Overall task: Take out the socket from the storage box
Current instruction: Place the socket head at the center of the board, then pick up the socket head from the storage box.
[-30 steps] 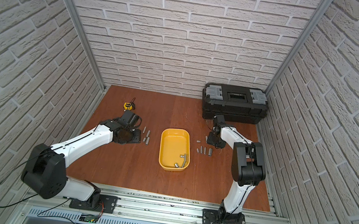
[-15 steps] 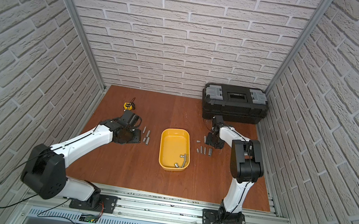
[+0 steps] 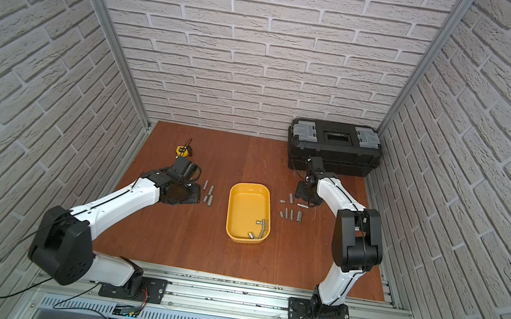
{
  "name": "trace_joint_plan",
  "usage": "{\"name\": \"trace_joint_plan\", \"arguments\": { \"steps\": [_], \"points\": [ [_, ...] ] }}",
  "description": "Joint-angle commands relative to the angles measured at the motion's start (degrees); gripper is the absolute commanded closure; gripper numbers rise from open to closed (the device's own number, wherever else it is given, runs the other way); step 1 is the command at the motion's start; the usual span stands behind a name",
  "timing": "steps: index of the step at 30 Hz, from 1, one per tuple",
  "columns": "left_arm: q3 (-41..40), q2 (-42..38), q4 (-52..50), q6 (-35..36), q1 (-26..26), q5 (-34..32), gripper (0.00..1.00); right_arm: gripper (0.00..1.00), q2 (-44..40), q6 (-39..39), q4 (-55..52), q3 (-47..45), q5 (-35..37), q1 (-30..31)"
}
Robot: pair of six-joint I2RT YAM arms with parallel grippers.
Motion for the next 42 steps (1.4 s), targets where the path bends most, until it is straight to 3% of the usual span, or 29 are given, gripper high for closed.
{"name": "trace_joint_plan", "arguments": {
  "steps": [1, 12, 24, 33, 42],
  "points": [
    [2.7, -1.2, -0.6, 1.2, -0.3, 0.2, 0.41, 0.38, -5.1, -1.6, -1.6, 1.1, -1.4, 0.4],
    [7.7, 2.5, -0.2, 2.9, -4.8, 0.5, 0.40, 0.41, -12.4, -3.1, -4.4, -5.5, -7.5, 13.3],
    [9.4, 13.2, 5.8, 0.1, -12.8, 3.6, 0.40, 0.46, -12.3, 1.0, -3.2, -9.6, -9.6, 19.2],
    [15.3, 16.4, 5.4, 4.0, -17.7, 3.7, 0.41, 0.46, -15.6, 2.3, -5.9, -9.2, -3.6, 18.5],
    [24.6, 26.5, 1.5, 10.6, -23.7, 6.0, 0.42, 0.46, -21.3, 4.2, -4.6, -10.9, -4.9, 11.0]
  ]
}}
